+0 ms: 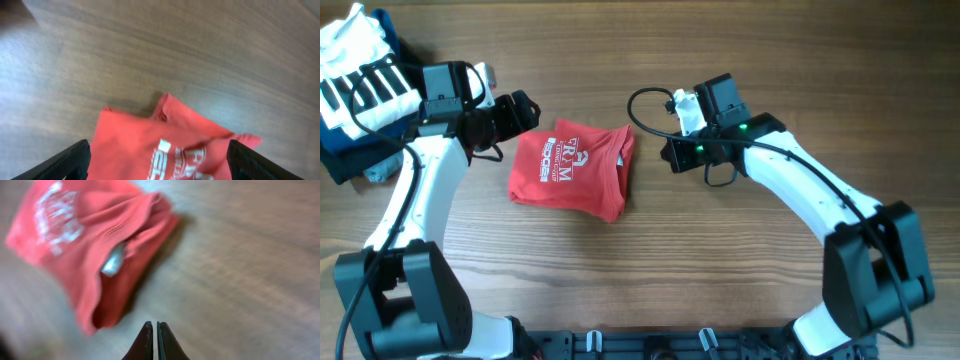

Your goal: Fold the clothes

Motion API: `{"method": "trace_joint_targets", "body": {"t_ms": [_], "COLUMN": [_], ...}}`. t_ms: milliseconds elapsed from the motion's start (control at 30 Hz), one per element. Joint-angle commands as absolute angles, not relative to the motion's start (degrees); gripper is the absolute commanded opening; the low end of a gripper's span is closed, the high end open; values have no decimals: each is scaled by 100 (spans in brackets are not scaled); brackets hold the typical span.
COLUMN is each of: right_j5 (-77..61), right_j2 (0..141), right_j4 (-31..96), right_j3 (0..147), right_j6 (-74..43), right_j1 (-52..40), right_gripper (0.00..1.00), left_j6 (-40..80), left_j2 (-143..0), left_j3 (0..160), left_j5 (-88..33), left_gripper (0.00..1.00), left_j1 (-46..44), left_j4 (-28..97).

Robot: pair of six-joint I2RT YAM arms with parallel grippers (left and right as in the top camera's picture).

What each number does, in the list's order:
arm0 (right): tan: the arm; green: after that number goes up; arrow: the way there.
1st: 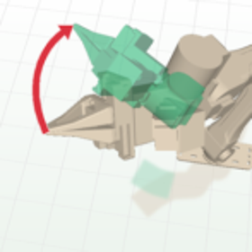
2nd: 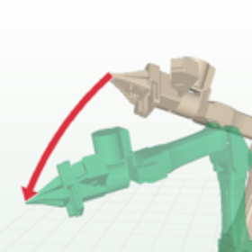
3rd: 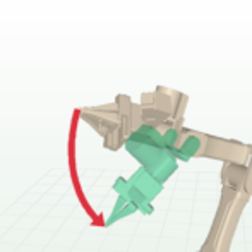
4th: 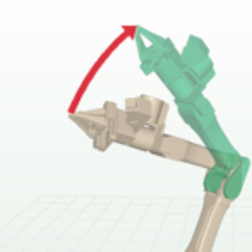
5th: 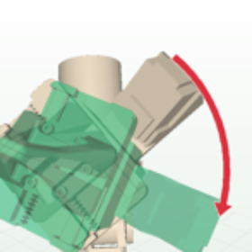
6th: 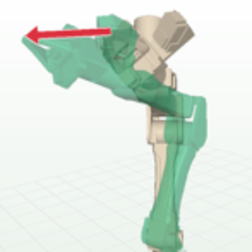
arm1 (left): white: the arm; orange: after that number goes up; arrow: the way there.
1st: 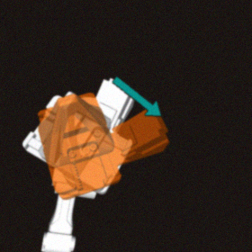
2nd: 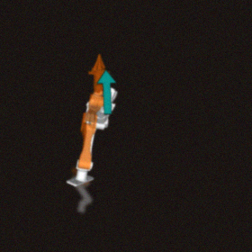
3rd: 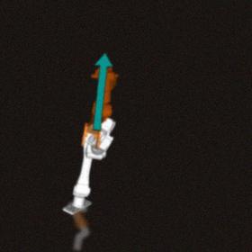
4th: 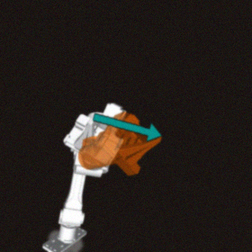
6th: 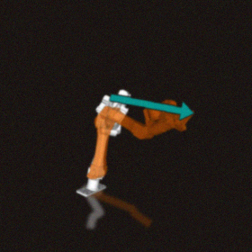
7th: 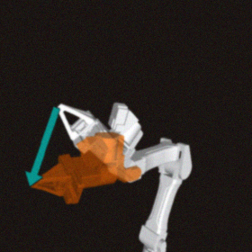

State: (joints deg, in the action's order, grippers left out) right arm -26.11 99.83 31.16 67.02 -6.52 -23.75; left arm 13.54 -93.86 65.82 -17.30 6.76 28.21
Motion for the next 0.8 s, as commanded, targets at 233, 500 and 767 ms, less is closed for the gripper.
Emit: {"method": "trace_joint_targets", "body": {"t_ms": [233, 500, 767], "right_j5": [-3861, -4125, -4825], "right_j2": [10263, 10798, 11389], "right_j4": [3699, 3507, 3131], "right_j3": [6751, 6751, 6751], "right_j6": [-193, -580, -921], "right_j1": [-3218, -3465, -3465], "right_gripper": [4, 4, 4], "left_j6": [1240, 1236, 1238], "left_j2": [-10269, -10886, -11275], "left_j3": [6558, 6558, 6558], "left_j5": [-1579, -1544, -1291], "left_gripper": [84, 84, 83], "left_j1": [687, 687, 687], "left_j4": [2193, 2265, 2893]}}
